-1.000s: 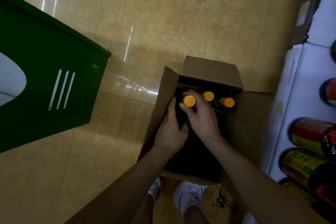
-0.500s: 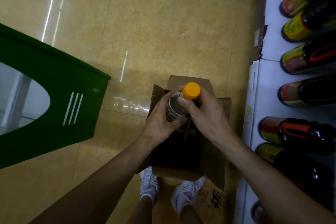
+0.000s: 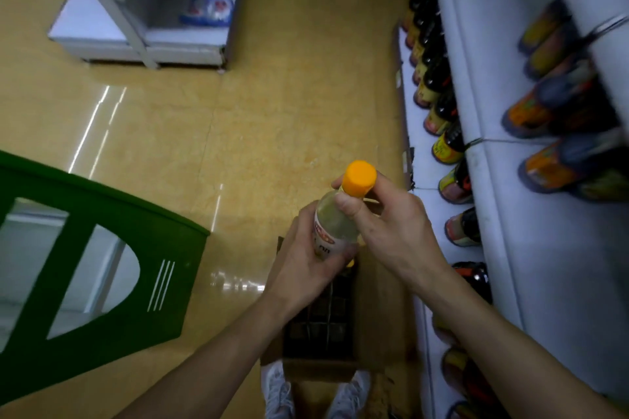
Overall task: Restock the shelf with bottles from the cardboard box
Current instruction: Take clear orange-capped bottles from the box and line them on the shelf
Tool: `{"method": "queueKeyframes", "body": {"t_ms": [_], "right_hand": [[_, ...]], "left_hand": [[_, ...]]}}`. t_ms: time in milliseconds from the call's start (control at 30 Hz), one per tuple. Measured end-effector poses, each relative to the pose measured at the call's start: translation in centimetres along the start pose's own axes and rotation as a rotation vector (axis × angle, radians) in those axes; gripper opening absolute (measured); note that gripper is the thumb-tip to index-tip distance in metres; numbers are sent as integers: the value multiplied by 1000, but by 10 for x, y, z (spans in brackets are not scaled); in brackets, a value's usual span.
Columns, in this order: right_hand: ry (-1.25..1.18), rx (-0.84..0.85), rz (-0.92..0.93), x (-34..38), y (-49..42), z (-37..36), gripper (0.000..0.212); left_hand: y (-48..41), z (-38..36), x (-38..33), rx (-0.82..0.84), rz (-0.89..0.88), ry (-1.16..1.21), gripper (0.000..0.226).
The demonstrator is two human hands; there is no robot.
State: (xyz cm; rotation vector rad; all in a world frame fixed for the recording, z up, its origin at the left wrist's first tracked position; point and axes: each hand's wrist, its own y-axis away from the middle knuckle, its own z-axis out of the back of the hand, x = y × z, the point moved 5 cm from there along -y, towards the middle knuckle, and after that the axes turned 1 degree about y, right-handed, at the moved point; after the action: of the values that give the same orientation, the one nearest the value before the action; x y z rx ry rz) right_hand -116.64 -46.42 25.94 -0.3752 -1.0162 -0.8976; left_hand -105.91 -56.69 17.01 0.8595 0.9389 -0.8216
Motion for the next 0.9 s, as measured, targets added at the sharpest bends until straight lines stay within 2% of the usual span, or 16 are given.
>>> {"method": "queueKeyframes", "body": {"t_ms": [133,367,533,733,900], "right_hand": [[18,-101,43,68,17,54,46],[62,-322,96,177,58,149,33],[102,-478,130,248,103,225,44],[145,-643,171,311,161,302,23],[207,-747,192,349,213,358,32]], "left_hand": [[14,14,-79,-23,-66,-12,74],[45,29,-217,42,-235,-20,68],[69,33,-321,138,-388,-56,57],[101,22,-426,271,-525,-43,58],[133,0,-497,314,-641,-77,51]]}}
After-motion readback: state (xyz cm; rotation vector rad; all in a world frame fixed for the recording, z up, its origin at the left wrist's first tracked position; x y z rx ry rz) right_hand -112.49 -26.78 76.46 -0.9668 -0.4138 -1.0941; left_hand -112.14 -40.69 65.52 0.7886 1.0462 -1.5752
